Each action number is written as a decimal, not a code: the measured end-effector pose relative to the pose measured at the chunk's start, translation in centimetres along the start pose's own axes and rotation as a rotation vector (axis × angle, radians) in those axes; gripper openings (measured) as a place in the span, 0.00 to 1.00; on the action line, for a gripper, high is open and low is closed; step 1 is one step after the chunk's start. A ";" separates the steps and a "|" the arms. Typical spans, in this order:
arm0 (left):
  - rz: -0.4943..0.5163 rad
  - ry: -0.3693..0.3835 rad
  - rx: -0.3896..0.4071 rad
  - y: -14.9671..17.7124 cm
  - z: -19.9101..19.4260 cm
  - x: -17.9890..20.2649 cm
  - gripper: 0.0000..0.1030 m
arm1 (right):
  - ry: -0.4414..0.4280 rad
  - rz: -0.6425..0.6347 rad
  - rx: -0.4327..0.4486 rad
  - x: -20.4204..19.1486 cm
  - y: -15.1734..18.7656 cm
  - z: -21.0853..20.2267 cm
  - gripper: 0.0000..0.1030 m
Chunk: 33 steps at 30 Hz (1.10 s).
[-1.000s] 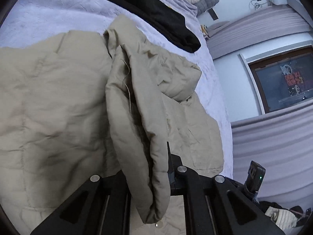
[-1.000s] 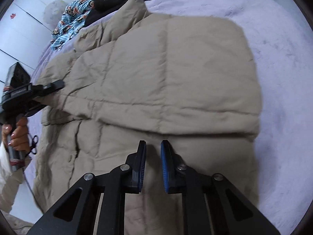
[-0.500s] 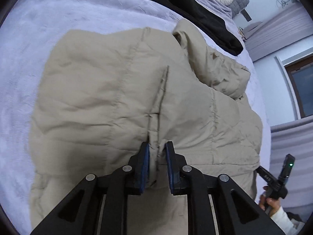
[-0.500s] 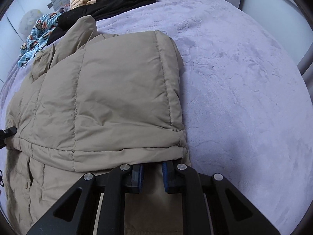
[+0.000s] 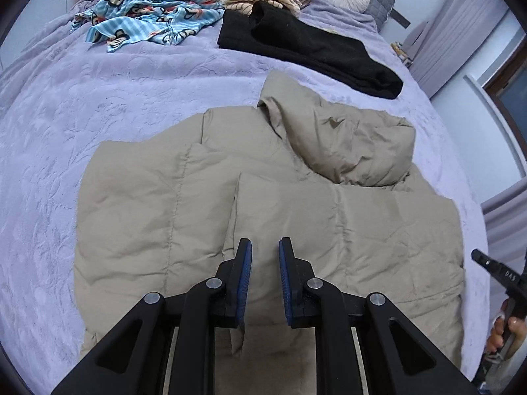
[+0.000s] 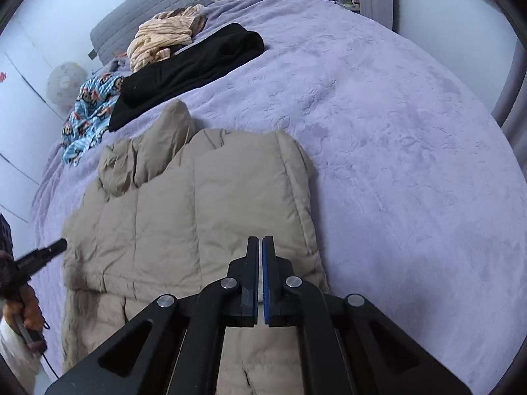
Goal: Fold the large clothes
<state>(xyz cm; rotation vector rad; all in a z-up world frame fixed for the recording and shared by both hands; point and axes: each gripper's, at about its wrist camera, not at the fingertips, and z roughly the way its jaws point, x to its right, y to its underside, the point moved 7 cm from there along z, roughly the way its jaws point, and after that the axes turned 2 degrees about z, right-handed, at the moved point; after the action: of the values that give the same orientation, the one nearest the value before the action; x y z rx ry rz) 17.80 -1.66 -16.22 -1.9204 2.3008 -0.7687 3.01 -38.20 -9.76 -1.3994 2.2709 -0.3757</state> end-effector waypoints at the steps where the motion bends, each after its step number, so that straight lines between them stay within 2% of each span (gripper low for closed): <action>1: 0.006 -0.037 -0.013 0.1 1.3 -0.3 0.18 | -0.004 0.004 -0.007 0.1 -0.4 0.8 0.02; 4: -0.001 -0.040 -0.026 0.5 4.0 -0.9 0.18 | 0.026 -0.004 -0.055 1.1 -1.2 4.4 0.02; 7: 0.046 -0.048 -0.012 0.4 4.9 -0.3 0.18 | 0.053 0.021 -0.103 2.8 -0.5 7.9 0.00; 9: 0.077 -0.062 -0.007 0.3 5.3 0.0 0.18 | 0.058 0.034 -0.097 3.5 -0.2 9.1 0.00; 12: 0.059 -0.056 -0.013 0.2 4.9 -0.2 0.18 | 0.099 0.013 -0.076 3.5 -0.2 9.4 0.00; 17: 0.059 -0.135 -0.019 0.6 2.6 -1.3 0.18 | 0.156 -0.027 -0.071 3.0 -0.3 7.9 0.00; 24: 0.068 -0.132 -0.012 3.2 -0.9 -1.8 0.18 | 0.225 -0.080 -0.035 2.4 2.0 3.5 0.03; 27: 0.068 -0.136 -0.029 4.5 -1.6 -1.4 0.18 | 0.219 -0.070 -0.026 1.9 3.1 1.8 0.03; 33: 0.037 -0.130 -0.063 7.0 -3.4 -0.7 0.18 | 0.151 -0.004 -0.091 0.7 6.1 -0.4 0.03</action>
<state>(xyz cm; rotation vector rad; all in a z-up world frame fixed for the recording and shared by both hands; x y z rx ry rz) 10.40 0.88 -16.24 -1.8861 2.3020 -0.5572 -2.23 -36.06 -12.30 -1.4655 2.4343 -0.3957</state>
